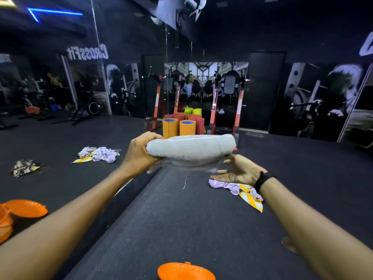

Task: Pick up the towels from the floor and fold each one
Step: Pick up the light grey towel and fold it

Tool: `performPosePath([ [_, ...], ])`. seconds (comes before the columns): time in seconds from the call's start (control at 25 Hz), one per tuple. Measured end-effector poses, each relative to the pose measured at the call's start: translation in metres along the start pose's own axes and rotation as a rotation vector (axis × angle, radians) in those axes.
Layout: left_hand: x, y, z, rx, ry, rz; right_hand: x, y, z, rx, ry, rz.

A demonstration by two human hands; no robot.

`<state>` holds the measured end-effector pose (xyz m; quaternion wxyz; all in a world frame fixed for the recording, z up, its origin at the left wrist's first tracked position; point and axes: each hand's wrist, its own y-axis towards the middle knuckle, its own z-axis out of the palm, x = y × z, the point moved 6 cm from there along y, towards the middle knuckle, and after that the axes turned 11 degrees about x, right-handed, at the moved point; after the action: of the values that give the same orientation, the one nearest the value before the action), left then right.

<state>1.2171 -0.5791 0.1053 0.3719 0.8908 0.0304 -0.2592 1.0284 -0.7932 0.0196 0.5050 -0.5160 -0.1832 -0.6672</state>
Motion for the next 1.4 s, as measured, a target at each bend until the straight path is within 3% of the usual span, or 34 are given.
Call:
performPosePath([
  [0.08,-0.014,-0.005,0.001,-0.029,0.053,0.149,-0.002,0.009,-0.009,0.089,0.336,-0.047],
  [0.12,-0.019,-0.01,0.005,0.008,0.099,0.233,-0.001,0.009,-0.013,0.109,0.383,-0.061],
  [0.28,-0.029,-0.037,0.035,0.242,0.375,0.495,0.0,-0.006,-0.004,0.199,0.024,-0.008],
  [0.36,-0.016,-0.042,0.037,0.181,0.497,0.395,-0.002,-0.005,-0.005,0.176,-0.16,0.033],
  [0.4,-0.001,-0.042,0.039,0.14,0.456,0.188,-0.003,-0.003,-0.007,0.164,-0.205,0.035],
  [0.44,0.017,-0.046,0.039,0.129,0.253,-0.093,-0.004,0.0,-0.009,0.152,-0.225,0.019],
  [0.52,0.05,-0.072,0.059,0.135,-0.552,-0.648,-0.01,0.008,-0.013,0.145,-0.211,-0.006],
  [0.6,0.058,-0.097,0.087,0.124,-1.205,-0.846,-0.021,0.016,-0.018,0.185,-0.203,0.0],
  [0.68,0.071,-0.11,0.098,0.007,-1.372,-0.909,-0.037,0.028,-0.027,0.21,-0.277,0.017],
  [0.76,0.089,-0.122,0.109,0.013,-1.191,-1.015,-0.057,0.04,-0.037,0.202,-0.388,0.051],
  [0.84,0.111,-0.14,0.128,0.191,-0.905,-1.106,-0.082,0.054,-0.049,0.168,-0.454,0.087],
  [1.0,0.186,-0.191,0.163,0.326,-0.74,-1.27,-0.155,0.09,-0.082,0.046,-0.543,0.221],
  [1.4,0.368,-0.298,0.263,0.833,-0.38,-1.256,-0.358,0.163,-0.19,-0.484,-0.944,0.458],
])
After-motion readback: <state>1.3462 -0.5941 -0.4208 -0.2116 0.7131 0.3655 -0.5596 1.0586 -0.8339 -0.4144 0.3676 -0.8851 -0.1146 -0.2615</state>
